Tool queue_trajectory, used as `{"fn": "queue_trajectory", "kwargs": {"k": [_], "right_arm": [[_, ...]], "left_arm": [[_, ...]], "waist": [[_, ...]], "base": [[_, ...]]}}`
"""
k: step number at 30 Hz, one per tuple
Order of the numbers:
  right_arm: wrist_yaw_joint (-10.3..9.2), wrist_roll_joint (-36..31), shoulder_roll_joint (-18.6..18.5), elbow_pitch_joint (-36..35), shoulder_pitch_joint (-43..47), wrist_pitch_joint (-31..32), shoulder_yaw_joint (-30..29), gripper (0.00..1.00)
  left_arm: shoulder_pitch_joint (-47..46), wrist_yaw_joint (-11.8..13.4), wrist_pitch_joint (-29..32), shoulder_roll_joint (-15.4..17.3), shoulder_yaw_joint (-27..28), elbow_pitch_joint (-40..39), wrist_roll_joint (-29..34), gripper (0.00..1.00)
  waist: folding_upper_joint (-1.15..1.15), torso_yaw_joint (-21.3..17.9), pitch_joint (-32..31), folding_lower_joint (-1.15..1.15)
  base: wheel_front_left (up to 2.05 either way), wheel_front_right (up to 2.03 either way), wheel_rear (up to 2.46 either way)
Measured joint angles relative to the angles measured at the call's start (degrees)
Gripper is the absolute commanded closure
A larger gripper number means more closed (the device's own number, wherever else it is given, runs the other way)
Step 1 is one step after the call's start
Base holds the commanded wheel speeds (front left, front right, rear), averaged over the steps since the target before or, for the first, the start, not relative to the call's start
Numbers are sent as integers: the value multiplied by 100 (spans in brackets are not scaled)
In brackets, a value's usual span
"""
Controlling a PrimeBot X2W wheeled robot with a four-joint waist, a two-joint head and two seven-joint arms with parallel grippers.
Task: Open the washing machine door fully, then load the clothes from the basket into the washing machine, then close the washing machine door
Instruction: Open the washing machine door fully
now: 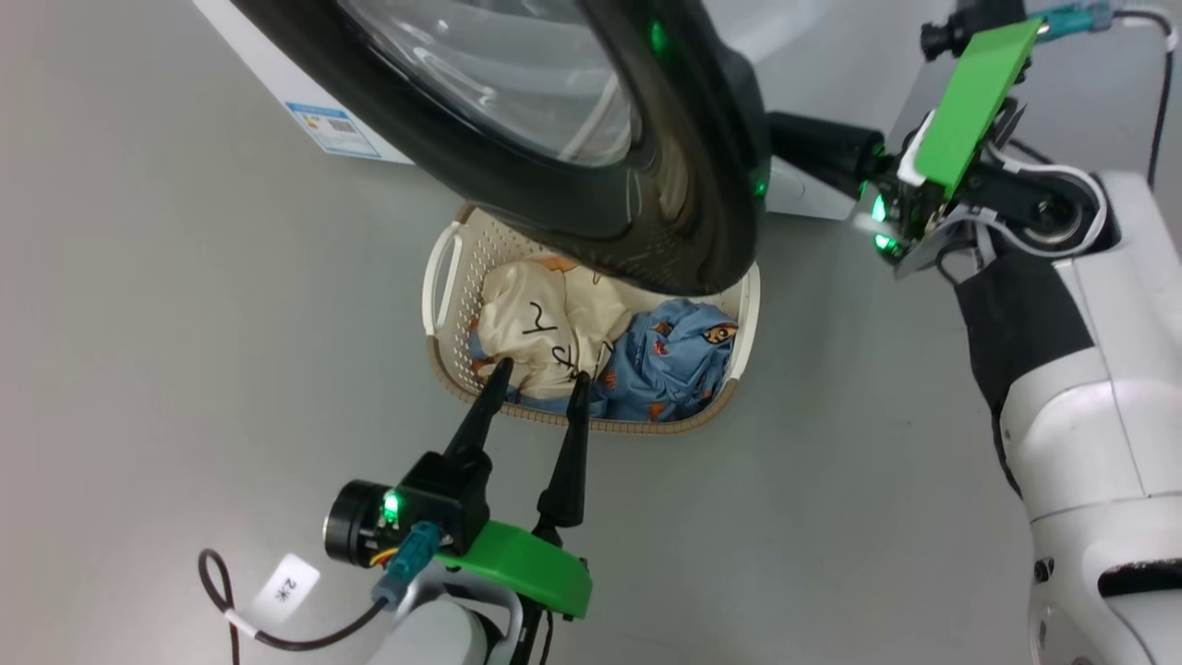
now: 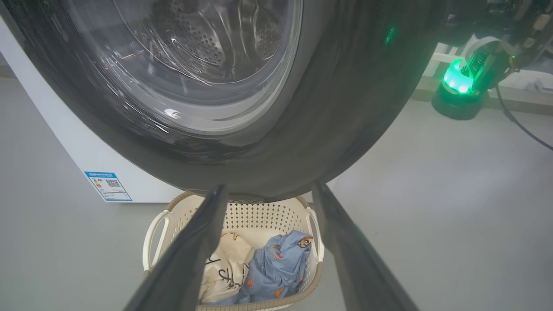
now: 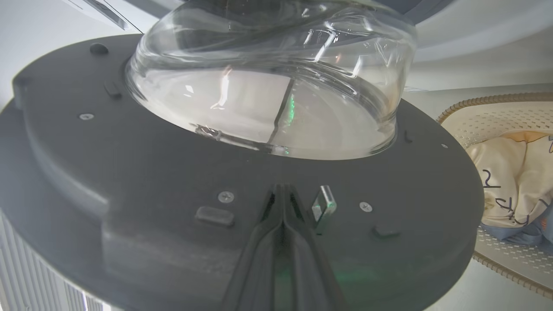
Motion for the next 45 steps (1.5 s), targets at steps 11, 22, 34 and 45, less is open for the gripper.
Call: {"fn": "queue_trajectory", "kwargs": {"k": [11, 22, 34, 45], "right_arm": [[0, 578, -1, -178, 554, -92, 745, 100], [0, 1220, -3, -400, 1031, -380, 1588, 100], [0, 1559, -9, -506, 1172, -580, 2103, 100], [0, 1577, 0, -610, 1343, -871, 2246, 100]], "left_arm": [[227, -47, 0, 3, 80, 29, 166, 0], [431, -83, 0, 7, 116, 65, 209, 0], [572, -152, 0, 9, 187, 86, 270, 0], [650, -175, 0, 9, 482, 102, 372, 0]], "waist": [[0, -4, -266, 0], [0, 43, -537, 0], [0, 161, -696, 0], [0, 80, -811, 0]], "base": [[0, 0, 0], [0, 0, 0], [0, 0, 0], [0, 0, 0]]}}
